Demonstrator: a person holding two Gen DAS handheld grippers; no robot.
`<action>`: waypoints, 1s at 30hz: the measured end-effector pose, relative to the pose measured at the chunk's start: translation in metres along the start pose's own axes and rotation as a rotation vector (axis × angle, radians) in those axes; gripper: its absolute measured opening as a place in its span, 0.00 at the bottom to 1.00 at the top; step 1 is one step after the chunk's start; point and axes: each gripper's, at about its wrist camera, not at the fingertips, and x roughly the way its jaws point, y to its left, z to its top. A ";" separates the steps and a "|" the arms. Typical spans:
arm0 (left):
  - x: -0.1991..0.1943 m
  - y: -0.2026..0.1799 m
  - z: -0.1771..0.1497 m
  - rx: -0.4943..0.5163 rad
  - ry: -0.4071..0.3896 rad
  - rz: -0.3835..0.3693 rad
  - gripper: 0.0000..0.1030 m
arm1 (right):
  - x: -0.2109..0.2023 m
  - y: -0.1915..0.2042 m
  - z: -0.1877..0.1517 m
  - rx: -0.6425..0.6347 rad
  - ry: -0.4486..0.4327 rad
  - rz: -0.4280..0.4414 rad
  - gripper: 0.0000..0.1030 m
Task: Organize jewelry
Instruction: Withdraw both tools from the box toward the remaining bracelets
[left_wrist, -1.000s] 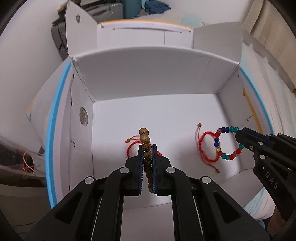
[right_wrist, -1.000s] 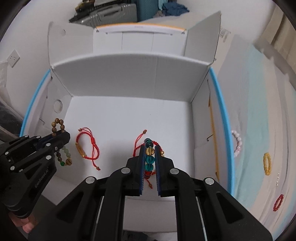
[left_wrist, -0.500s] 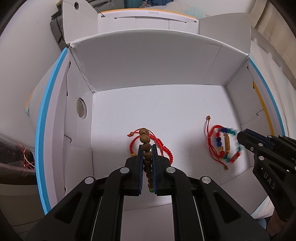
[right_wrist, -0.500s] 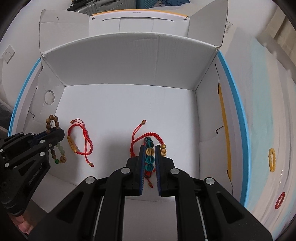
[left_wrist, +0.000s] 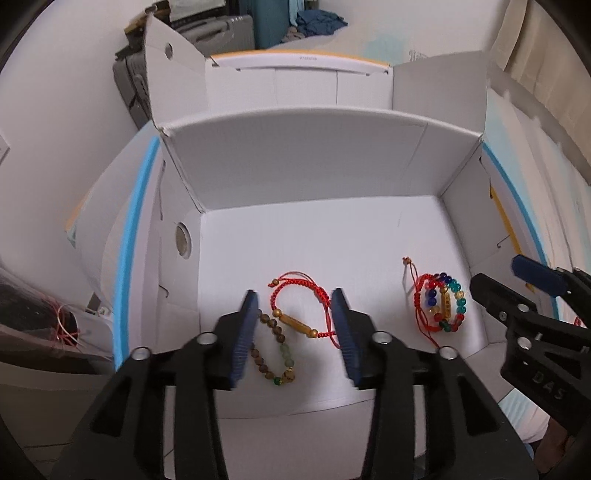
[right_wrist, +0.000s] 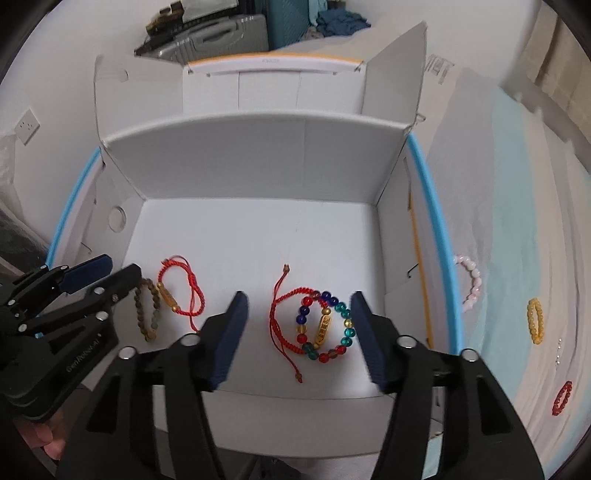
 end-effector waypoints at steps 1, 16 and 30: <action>-0.001 -0.001 0.001 -0.002 -0.006 0.002 0.46 | -0.005 -0.001 0.001 0.002 -0.015 -0.003 0.67; -0.039 -0.036 0.004 0.004 -0.112 0.021 0.91 | -0.056 -0.046 -0.011 0.055 -0.125 -0.051 0.91; -0.060 -0.127 0.003 0.091 -0.164 -0.026 0.94 | -0.102 -0.145 -0.050 0.178 -0.175 -0.130 0.92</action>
